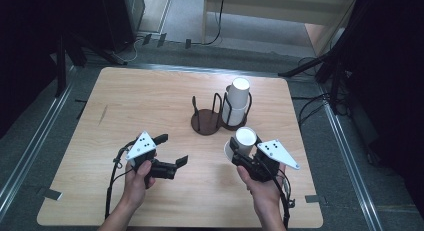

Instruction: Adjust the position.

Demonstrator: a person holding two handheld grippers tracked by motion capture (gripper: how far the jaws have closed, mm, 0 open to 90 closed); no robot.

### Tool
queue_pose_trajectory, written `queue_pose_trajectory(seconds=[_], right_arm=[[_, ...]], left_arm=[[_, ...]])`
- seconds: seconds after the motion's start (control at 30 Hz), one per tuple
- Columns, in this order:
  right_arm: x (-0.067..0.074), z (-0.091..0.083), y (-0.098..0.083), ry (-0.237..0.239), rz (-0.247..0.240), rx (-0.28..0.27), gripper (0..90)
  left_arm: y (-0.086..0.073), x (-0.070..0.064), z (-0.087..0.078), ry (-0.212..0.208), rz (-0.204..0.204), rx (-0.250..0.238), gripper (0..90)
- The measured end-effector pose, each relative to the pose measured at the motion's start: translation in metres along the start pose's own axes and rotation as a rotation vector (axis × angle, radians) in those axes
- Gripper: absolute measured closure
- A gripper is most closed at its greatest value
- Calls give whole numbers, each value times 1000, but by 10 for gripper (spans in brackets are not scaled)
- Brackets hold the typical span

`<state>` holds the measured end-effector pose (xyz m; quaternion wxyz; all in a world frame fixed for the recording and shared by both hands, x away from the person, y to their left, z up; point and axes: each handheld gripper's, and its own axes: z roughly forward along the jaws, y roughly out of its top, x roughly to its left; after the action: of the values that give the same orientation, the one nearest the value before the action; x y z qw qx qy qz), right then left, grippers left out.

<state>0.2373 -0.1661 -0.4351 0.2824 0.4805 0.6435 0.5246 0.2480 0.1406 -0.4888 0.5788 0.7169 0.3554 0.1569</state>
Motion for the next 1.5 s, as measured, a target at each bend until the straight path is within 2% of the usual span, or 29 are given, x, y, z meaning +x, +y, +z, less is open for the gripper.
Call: queue_pose_trajectory(seconds=[0.07,0.17,0.3,0.33,0.47,0.57,0.6,0.7,0.8,1.03,1.2,1.3,1.5], right_arm=[[5,-2,1,8,9,-19,320],[8,-3,1,15,16,-26,321],[15,1,-4,47,67,-27,324],[15,1,-4,47,67,-27,324],[21,3,-11,90,149,-42,327],[22,5,-15,102,212,-57,327],[22,5,-15,102,212,-57,327],[21,6,-18,128,284,-81,328],[21,7,-20,137,317,-93,329],[20,6,-22,210,431,-105,330],[26,8,-26,247,465,-87,330],[30,8,-27,270,476,-83,330],[40,7,-29,312,495,-71,329]], left_arm=[[0,-6,2,-24,9,-2,0],[0,-10,4,-37,15,-3,0],[-4,-17,11,-73,14,0,0],[-4,-17,11,-73,14,0,0],[-6,-20,14,-81,17,-5,0],[-8,-24,17,-88,47,-13,0],[-8,-24,17,-88,47,-13,0],[-9,-26,19,-96,59,-26,0],[-10,-26,21,-94,68,-48,0],[-13,-34,24,-128,109,-67,0],[-14,-39,27,-148,119,-66,0],[-15,-39,28,-131,121,-68,0],[-17,-41,31,-135,123,-79,0]])
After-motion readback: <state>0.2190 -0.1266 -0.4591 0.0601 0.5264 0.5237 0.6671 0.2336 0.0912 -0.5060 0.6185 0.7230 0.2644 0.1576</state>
